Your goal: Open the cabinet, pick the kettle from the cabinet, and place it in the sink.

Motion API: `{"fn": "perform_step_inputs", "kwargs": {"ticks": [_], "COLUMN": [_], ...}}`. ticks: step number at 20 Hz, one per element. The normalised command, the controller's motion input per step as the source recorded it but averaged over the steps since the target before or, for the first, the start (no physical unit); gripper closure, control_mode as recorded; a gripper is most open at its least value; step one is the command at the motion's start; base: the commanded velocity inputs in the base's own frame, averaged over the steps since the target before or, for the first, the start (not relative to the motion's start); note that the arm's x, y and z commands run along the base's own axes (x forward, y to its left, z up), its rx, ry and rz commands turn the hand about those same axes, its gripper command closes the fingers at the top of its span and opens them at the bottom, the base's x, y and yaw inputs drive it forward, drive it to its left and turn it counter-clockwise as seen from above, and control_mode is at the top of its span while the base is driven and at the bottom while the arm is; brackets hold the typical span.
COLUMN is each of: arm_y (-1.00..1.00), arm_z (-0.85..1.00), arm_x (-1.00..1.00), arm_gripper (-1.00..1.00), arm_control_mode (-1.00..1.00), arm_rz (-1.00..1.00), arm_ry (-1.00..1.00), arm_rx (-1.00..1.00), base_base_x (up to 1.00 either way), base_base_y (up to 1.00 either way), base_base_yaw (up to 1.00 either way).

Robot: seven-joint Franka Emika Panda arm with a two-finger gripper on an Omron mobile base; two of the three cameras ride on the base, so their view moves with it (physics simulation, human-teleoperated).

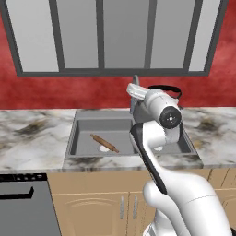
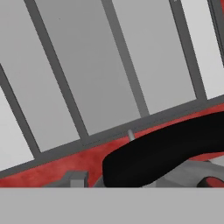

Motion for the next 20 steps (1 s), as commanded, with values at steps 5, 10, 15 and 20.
{"fn": "perform_step_inputs", "kwargs": {"ticks": [5, 10, 15, 20], "arm_y": [0.0, 0.0, -0.06, -0.24], "arm_z": [0.0, 0.0, -0.03, -0.01], "arm_x": [0.0, 0.0, -0.1, -0.25], "arm_gripper": [1.0, 1.0, 1.0, 1.0], "arm_control_mode": [-1.0, -1.0, -1.0, -1.0], "arm_rz": [0.0, 0.0, -0.03, 0.02], "arm_ry": [0.0, 0.0, -0.02, -0.07], "arm_rx": [0.0, 0.0, 0.0, 0.01], "base_base_x": [0.0, 0.0, 0.0, 0.0], "base_base_y": [0.0, 0.0, 0.0, 0.0], "base_base_yaw": [0.0, 0.0, 0.0, 0.0]}}
